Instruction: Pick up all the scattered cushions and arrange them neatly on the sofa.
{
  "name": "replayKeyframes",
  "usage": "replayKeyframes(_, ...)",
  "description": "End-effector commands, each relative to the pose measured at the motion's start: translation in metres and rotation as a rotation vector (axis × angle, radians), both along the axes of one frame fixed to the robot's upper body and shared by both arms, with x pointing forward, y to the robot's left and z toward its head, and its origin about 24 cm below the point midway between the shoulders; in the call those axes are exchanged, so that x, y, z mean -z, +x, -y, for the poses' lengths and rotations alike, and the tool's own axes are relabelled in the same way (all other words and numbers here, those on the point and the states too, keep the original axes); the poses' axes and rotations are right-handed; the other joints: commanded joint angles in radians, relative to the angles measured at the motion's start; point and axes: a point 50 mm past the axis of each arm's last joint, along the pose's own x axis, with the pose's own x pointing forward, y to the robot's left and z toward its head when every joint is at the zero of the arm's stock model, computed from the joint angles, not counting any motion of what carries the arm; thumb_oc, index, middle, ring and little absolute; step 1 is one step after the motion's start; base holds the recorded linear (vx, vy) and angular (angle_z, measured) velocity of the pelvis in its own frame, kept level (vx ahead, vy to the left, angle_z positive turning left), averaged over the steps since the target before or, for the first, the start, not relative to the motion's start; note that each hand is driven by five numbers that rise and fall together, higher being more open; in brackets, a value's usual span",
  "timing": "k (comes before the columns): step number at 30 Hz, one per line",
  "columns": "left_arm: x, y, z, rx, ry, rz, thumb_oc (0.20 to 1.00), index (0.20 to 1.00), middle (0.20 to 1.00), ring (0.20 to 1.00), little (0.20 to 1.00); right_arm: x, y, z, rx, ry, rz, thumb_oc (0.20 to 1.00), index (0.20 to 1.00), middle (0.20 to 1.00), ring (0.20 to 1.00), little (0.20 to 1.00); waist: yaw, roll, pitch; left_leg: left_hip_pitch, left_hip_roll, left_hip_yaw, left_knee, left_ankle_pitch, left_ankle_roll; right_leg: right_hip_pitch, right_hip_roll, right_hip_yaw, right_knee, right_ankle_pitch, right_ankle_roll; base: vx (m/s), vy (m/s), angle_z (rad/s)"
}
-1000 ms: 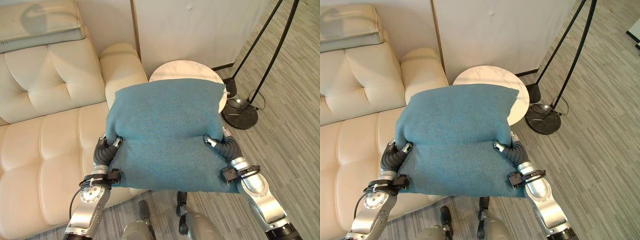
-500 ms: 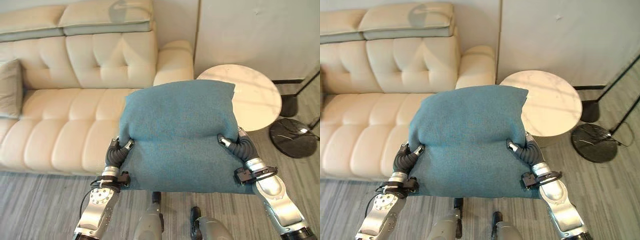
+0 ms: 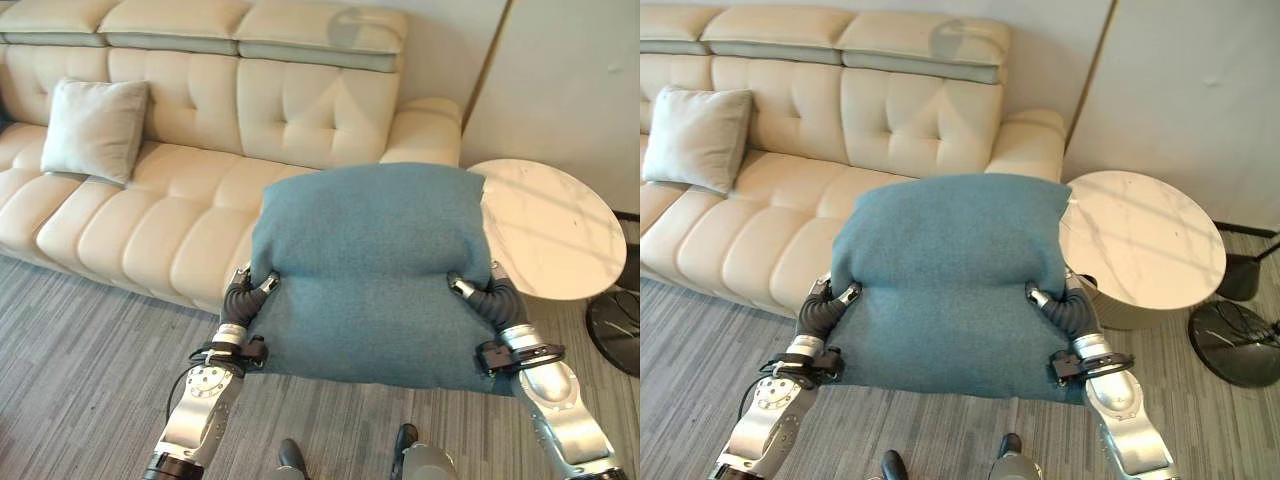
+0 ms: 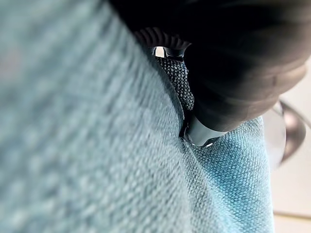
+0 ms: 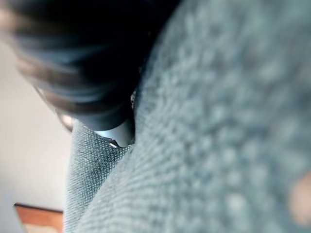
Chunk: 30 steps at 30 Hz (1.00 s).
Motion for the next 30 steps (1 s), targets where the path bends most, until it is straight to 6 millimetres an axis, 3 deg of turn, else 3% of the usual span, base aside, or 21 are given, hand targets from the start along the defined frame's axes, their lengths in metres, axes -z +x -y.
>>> replayKeyframes(1,-0.04,0.003,0.014,0.12,-0.009,0.217,0.2,0.2,0.2,0.2,0.2,-0.042,0.01,-0.025,-0.13,0.063,0.225,0.2,0.2,0.2,0.2,0.2,0.009,-0.063,-0.047,0.003,0.014,-0.039,0.039,-0.108,-0.031,0.055,0.039,0.088,-0.112,-0.008,0.036,0.04,0.141,0.06)
replayKeyframes(5,-0.038,0.001,0.009,0.117,0.023,0.204,0.2,0.2,0.2,0.2,0.2,-0.04,0.013,-0.033,-0.171,0.076,0.201,0.2,0.2,0.2,0.2,0.2,0.043,-0.091,-0.034,-0.027,-0.024,-0.075,0.1,-0.155,-0.001,0.056,0.004,0.1,-0.097,-0.002,0.054,0.03,0.168,-0.02)
replayKeyframes(9,-0.035,0.0,0.01,0.126,0.041,0.187,0.2,0.2,0.2,0.2,0.2,-0.037,0.012,-0.036,-0.179,0.075,0.192,0.2,0.2,0.2,0.2,0.2,0.058,-0.094,-0.03,-0.042,-0.06,-0.102,0.117,-0.183,0.03,0.044,-0.031,0.106,-0.039,-0.011,0.068,0.06,0.205,0.06)
replayKeyframes(11,-0.034,0.0,0.008,0.125,0.069,0.182,0.2,0.2,0.2,0.2,0.2,-0.036,0.011,-0.038,-0.188,0.074,0.188,0.2,0.2,0.2,0.2,0.2,0.057,-0.09,-0.005,-0.029,-0.102,-0.128,0.108,-0.195,0.067,-0.022,-0.082,0.144,0.128,0.076,0.078,0.06,0.254,0.1)
replayKeyframes(12,-0.034,0.0,0.008,0.124,0.069,0.182,0.2,0.2,0.2,0.2,0.2,-0.036,0.011,-0.038,-0.188,0.074,0.188,0.2,0.2,0.2,0.2,0.2,0.057,-0.091,-0.006,-0.029,-0.104,-0.127,0.108,-0.195,0.068,-0.025,-0.083,0.146,0.132,0.075,0.079,0.06,0.265,0.12)
replayKeyframes(13,-0.035,0.002,0.008,0.127,0.078,0.181,0.2,0.2,0.2,0.2,0.2,-0.036,0.012,-0.042,-0.2,0.083,0.184,0.2,0.2,0.2,0.2,0.2,0.051,-0.074,0.019,-0.016,-0.115,-0.142,0.101,-0.197,0.087,-0.087,-0.073,0.184,0.256,0.093,0.07,0.09,0.246,0.15)
replayKeyframes(15,-0.033,0.003,0.01,0.138,0.087,0.175,0.2,0.2,0.2,0.2,0.2,-0.033,0.01,-0.043,-0.206,0.102,0.176,0.2,0.2,0.2,0.2,0.2,0.037,-0.059,0.033,0.008,-0.126,-0.16,0.086,-0.205,0.095,-0.142,0.002,0.234,0.305,0.032,0.054,0.12,0.195,0.19)
replayKeyframes(16,-0.033,0.003,0.01,0.139,0.087,0.175,0.2,0.2,0.2,0.2,0.2,-0.033,0.01,-0.043,-0.206,0.102,0.176,0.2,0.2,0.2,0.2,0.2,0.037,-0.058,0.03,0.005,-0.125,-0.16,0.085,-0.202,0.094,-0.144,0.003,0.234,0.302,0.035,0.053,0.24,0.115,0.42)
replayKeyframes(17,-0.031,0.002,0.012,0.151,0.086,0.168,0.2,0.2,0.2,0.2,0.2,-0.031,0.009,-0.04,-0.206,0.101,0.163,0.2,0.2,0.2,0.2,0.2,0.013,-0.049,0.033,0.032,-0.146,-0.192,0.065,-0.209,0.091,-0.188,0.095,0.285,0.252,-0.017,0.046,0.26,0.091,0.63)
replayKeyframes(18,-0.031,0.002,0.011,0.151,0.088,0.168,0.2,0.2,0.2,0.2,0.2,-0.032,0.01,-0.04,-0.211,0.101,0.165,0.2,0.2,0.2,0.2,0.2,0.008,-0.048,0.034,0.04,-0.156,-0.203,0.057,-0.213,0.091,-0.209,0.108,0.282,0.208,-0.004,0.048,0.33,0.107,0.67)
replayKeyframes(22,-0.031,0.005,0.013,0.149,0.097,0.177,0.2,0.2,0.2,0.2,0.2,-0.032,0.012,-0.038,-0.218,0.099,0.163,0.2,0.2,0.2,0.2,0.2,-0.027,-0.055,0.04,0.093,-0.182,-0.225,0.042,-0.253,0.076,-0.285,0.107,0.173,0.048,0.057,0.067,0.29,-0.028,0.61)
replayKeyframes(25,-0.029,0.005,0.022,0.178,0.069,0.176,0.2,0.2,0.2,0.2,0.2,-0.03,0.007,-0.029,-0.194,0.086,0.16,0.2,0.2,0.2,0.2,0.2,-0.034,-0.056,0.024,0.113,-0.186,-0.259,0.091,-0.288,0.043,-0.208,0.123,0.212,-0.008,0.054,0.044,0.28,-0.12,0.75)
replayKeyframes(27,-0.028,0.004,0.023,0.186,0.06,0.171,0.2,0.2,0.2,0.2,0.2,-0.03,0.007,-0.025,-0.179,0.076,0.155,0.2,0.2,0.2,0.2,0.2,-0.042,-0.055,0.013,0.105,-0.179,-0.254,0.125,-0.282,0.026,-0.195,0.116,0.201,-0.013,0.057,0.037,0.22,-0.109,0.48)
replayKeyframes(28,-0.026,0.001,0.023,0.195,0.058,0.163,0.2,0.2,0.2,0.2,0.2,-0.031,0.007,-0.022,-0.179,0.06,0.16,0.2,0.2,0.2,0.2,0.2,-0.054,-0.038,0.009,0.076,-0.143,-0.22,0.272,-0.239,-0.015,-0.138,0.118,0.179,-0.031,0.045,0.019,0.35,-0.148,0.2)
replayKeyframes(30,-0.023,0.0,0.023,0.195,0.051,0.153,0.2,0.2,0.2,0.2,0.2,-0.029,0.006,-0.019,-0.167,0.057,0.15,0.2,0.2,0.2,0.2,0.2,-0.06,-0.037,0.002,0.05,-0.123,-0.189,0.336,-0.203,-0.034,-0.107,0.12,0.18,-0.054,0.04,0.008,0.23,-0.102,0.18)
